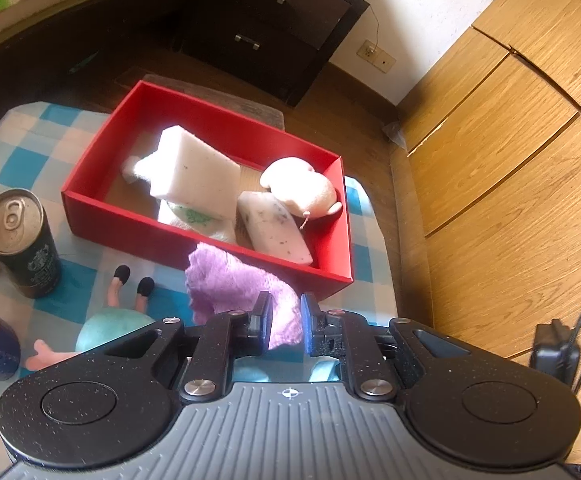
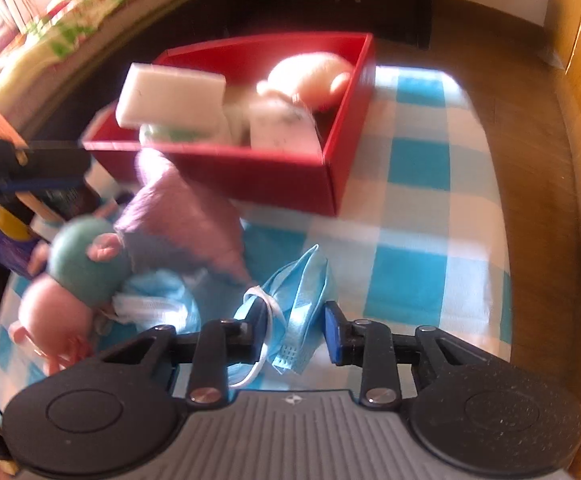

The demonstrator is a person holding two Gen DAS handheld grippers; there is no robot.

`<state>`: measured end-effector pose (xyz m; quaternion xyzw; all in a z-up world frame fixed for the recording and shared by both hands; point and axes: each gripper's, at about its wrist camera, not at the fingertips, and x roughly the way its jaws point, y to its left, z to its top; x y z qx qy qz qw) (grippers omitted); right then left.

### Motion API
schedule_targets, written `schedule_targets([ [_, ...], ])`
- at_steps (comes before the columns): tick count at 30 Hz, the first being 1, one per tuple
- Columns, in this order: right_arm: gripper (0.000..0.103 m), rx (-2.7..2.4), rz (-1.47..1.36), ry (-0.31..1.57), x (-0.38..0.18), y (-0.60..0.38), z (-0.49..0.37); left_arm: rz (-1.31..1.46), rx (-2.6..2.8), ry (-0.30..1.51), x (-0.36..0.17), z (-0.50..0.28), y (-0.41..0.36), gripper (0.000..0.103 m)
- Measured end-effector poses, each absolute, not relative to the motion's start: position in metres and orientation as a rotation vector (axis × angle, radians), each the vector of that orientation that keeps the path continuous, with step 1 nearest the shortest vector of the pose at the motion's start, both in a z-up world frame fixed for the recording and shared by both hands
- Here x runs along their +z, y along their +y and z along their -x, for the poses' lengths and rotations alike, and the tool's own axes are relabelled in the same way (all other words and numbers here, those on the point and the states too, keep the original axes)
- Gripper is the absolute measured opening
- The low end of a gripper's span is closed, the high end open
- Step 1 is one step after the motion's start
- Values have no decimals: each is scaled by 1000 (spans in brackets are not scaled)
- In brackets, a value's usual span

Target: Organize soft objects

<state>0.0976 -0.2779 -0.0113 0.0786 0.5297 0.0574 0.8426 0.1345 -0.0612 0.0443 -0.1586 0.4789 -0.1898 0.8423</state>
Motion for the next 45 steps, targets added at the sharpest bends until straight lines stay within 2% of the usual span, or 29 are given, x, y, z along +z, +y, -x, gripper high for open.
schedule_targets([
  [6, 4, 110, -185, 1088, -1, -284, -98, 302, -394, 1062, 26, -141, -78, 33],
  [7, 4, 109, -182, 1097, -4, -283, -99, 305, -395, 1073, 22, -143, -83, 45],
  [8, 4, 110, -174, 1108, -7, -282, -99, 304, -392, 1080, 18, -146, -89, 62],
  [10, 4, 117, -161, 1129, -13, -278, -100, 268, -363, 1068, 12, -151, -102, 75],
  [13, 4, 126, -150, 1150, -19, -275, -99, 155, -304, 1085, 1, -159, -121, 82],
  [15, 4, 128, -156, 1161, -22, -276, -100, 125, -274, 1137, -12, -165, -126, 82],
  [16, 4, 127, -159, 1165, -23, -277, -101, 126, -270, 1164, -19, -167, -126, 80],
  [18, 4, 129, -163, 1168, -24, -277, -102, 152, -277, 1198, -30, -168, -123, 62],
  [19, 4, 130, -163, 1169, -24, -277, -102, 172, -284, 1214, -35, -168, -120, 39],
  [20, 4, 131, -162, 1170, -24, -277, -102, 193, -293, 1231, -38, -169, -118, 22],
  [23, 4, 133, -179, 1168, -23, -279, -101, 227, -308, 1221, -37, -167, -112, 14],
  [26, 4, 137, -201, 1156, -18, -282, -100, 267, -338, 1185, -24, -163, -107, 10],
  [45, 4, 158, -322, 993, 27, -294, -100, 414, -408, 1046, 30, -156, -75, 10],
])
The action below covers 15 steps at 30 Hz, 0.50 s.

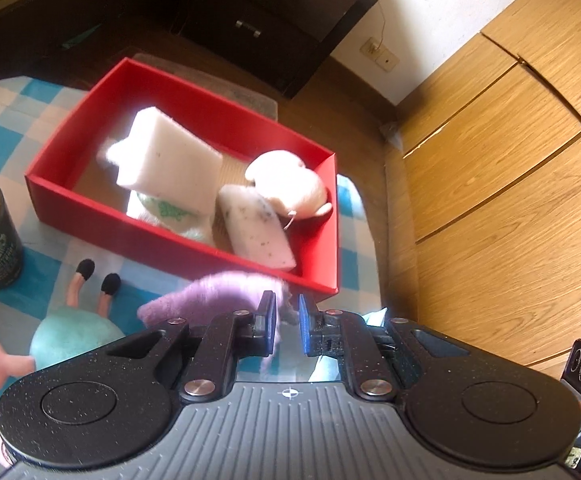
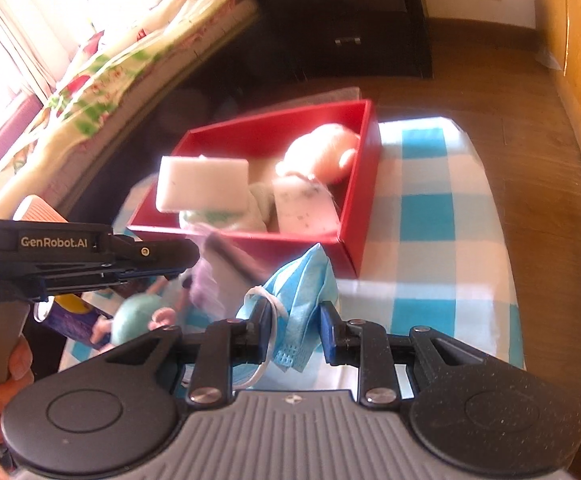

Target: Organize soft objects

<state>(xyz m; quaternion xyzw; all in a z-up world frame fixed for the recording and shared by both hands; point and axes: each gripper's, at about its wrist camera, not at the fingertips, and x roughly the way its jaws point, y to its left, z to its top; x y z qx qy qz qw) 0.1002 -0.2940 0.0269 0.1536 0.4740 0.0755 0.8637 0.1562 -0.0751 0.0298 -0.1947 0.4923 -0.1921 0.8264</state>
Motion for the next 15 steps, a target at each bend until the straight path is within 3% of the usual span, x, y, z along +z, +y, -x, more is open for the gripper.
schedule_targets([
  [3, 4, 150, -325, 990, 28, -296, -100, 372, -391, 1068, 24, -157, -80, 19],
  [8, 4, 145, -326, 1012, 22, -299, -100, 338, -321, 1103, -6, -164, -91, 70],
  [10, 4, 147, -326, 1013, 22, -300, -100, 275, -323, 1104, -10, -168, -102, 83],
  [15, 4, 139, -344, 1013, 21, -310, -99, 158, -311, 1195, -31, -162, -118, 87],
])
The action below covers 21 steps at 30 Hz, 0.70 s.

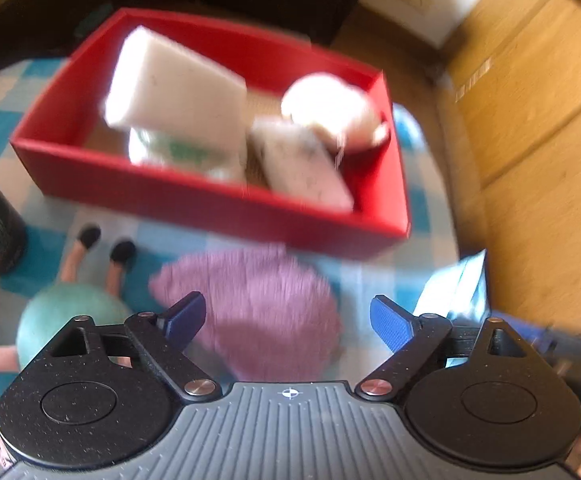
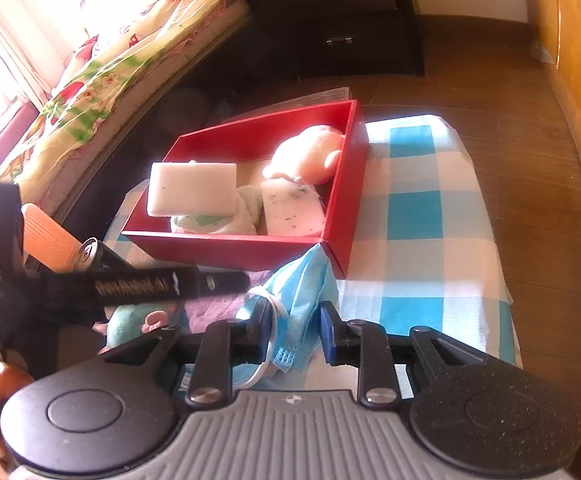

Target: Organize soft objects

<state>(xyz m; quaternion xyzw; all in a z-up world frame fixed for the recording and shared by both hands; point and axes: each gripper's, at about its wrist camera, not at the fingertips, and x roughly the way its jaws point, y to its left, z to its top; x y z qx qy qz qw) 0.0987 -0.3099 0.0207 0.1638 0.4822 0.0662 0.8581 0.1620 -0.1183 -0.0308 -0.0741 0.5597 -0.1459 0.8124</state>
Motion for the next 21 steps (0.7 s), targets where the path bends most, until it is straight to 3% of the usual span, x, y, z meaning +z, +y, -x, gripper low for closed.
schedule_targets([
  [5, 4, 127, -350, 1017, 21, -317, -97, 26, -241, 1208, -56, -159, -133, 84],
  [6, 4, 127, -345, 1014, 21, -317, -96, 18, -245, 1195, -57, -160, -138, 78],
  [7, 4, 129, -344, 1013, 21, -318, -96, 50, -277, 1203, -59, -162, -140, 56],
  [8, 4, 129, -346, 1014, 21, -319, -96, 110, -303, 1240, -64, -166, -141, 42],
  [9, 4, 127, -350, 1014, 21, -320, -95, 146, -310, 1248, -65, -167, -141, 43],
  [11, 4, 120, -356, 1011, 21, -324, -95, 118, -322, 1244, -65, -170, -145, 26],
  [14, 4, 106, -374, 1002, 23, -332, -94, 180, -340, 1259, -63, -169, -139, 15],
  [21, 4, 108, -385, 982, 27, -334, -94, 346, -391, 1209, -29, -168, -115, 13],
])
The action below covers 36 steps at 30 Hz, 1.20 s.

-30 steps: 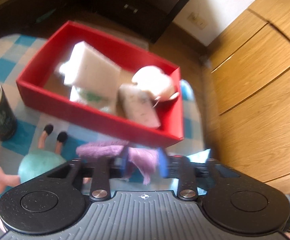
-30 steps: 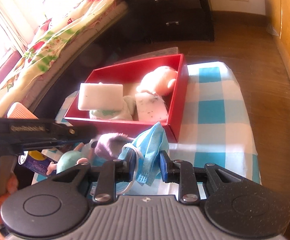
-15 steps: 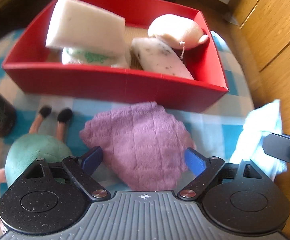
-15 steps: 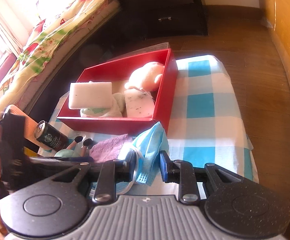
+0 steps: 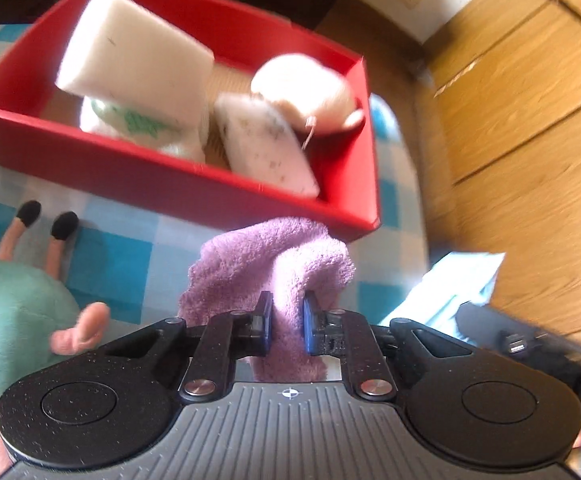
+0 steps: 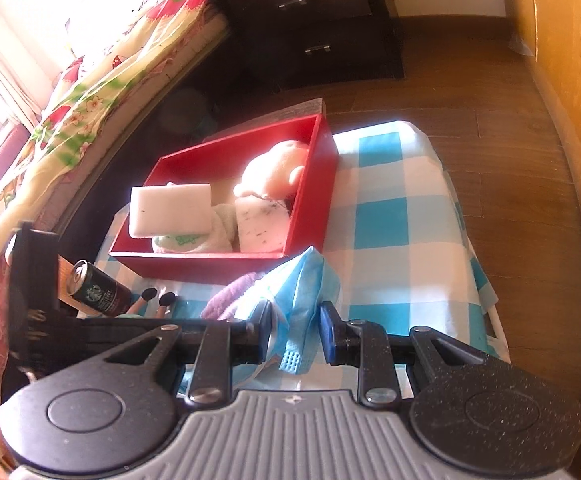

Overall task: Organize soft objects
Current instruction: 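Carry the towel in the left tool and mask in the right tool over the red box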

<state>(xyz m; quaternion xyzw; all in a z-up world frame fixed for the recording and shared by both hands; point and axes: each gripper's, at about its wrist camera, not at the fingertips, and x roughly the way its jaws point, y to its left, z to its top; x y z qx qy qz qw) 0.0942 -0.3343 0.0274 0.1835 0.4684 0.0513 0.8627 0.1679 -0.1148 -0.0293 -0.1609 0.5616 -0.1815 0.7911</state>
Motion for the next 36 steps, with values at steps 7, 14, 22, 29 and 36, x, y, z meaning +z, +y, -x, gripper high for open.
schedule_targets([
  [7, 4, 139, -421, 933, 39, -327, -96, 498, -422, 1109, 11, -165, -83, 13],
  [14, 4, 161, -417, 864, 62, -313, -108, 550, -410, 1007, 46, -170, -63, 13],
  [22, 4, 154, -347, 808, 85, -299, -128, 509, -354, 936, 70, -177, -61, 14],
  [29, 4, 147, -324, 782, 94, -290, -145, 486, -327, 885, 83, -180, -59, 15],
  [36, 4, 128, -290, 779, 94, -282, -162, 479, -299, 865, 88, -185, -55, 15],
])
